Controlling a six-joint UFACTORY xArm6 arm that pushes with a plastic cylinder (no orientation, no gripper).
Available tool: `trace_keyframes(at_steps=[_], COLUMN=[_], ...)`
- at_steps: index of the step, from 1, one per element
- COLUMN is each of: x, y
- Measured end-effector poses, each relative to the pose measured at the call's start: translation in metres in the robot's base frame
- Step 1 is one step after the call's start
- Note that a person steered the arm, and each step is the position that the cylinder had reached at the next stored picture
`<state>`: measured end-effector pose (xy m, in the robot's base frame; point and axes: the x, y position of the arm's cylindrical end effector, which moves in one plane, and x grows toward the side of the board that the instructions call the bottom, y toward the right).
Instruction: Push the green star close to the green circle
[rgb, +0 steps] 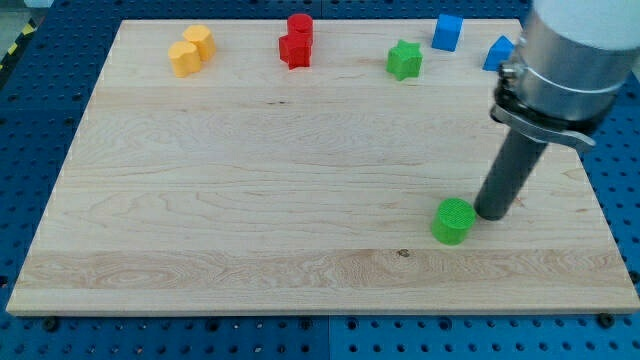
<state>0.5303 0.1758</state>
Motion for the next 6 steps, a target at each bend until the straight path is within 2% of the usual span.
trace_keyframes(at_steps=[2, 3, 4, 6], x=[0.031, 0.032, 0.018, -0.079], y=[-0.081, -0.119, -0.124, -0.141])
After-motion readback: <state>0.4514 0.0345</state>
